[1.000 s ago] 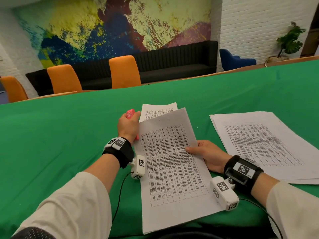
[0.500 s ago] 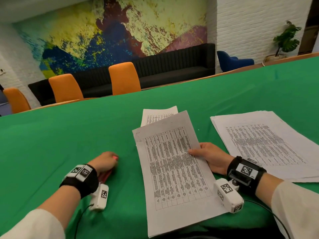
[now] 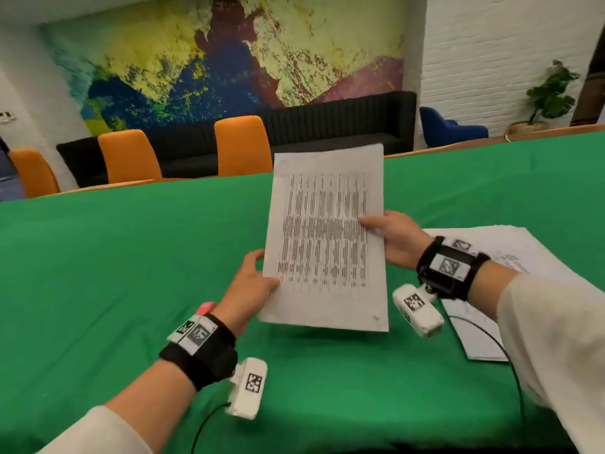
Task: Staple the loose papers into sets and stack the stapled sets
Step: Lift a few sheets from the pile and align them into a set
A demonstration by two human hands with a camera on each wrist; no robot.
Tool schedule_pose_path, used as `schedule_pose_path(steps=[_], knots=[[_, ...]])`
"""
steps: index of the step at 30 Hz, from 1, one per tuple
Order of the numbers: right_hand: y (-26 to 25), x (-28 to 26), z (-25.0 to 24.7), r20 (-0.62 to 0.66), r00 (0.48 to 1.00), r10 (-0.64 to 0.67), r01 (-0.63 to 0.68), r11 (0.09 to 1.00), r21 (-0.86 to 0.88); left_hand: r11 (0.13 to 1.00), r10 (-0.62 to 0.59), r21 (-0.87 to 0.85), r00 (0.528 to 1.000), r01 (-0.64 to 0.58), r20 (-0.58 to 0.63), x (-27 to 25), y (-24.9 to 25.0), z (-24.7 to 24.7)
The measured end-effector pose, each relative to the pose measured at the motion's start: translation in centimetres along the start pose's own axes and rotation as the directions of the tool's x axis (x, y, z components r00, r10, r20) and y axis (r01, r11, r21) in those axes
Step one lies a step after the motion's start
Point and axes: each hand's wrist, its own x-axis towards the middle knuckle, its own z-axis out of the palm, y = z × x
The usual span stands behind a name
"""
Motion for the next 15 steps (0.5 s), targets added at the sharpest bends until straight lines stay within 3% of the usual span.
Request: schedule_pose_path(steps=[4,7,11,15], knots=[[-1.9,3.6,0.9,-0.041,0.999,-0.016,0.006,0.976,-0.22,0.996,0.061,0.073,0.981,-0.049,-0.184,4.3,2.5,0.8],[-1.9,5.0,0.9,-0.081,0.995,0.058,-0.09,0.869,-0.487,0.992,0.056,0.12,0.97,-0.028,-0.237,9.1,3.5,-0.1],[-1.3,6.4,0.4,-0.123,0.989,0.087,-0.145,0.776,-0.614,0.957,0.013,0.283,0.968,0.06,-0.249,14.8,3.1,-1.0],[-0.2,8.2,0.4,-0.167,0.985,0.051,-0.154,0.706,-0.692,0.85,-0.005,0.517,0.981,0.105,-0.192,18.0,2.3,-0.9]])
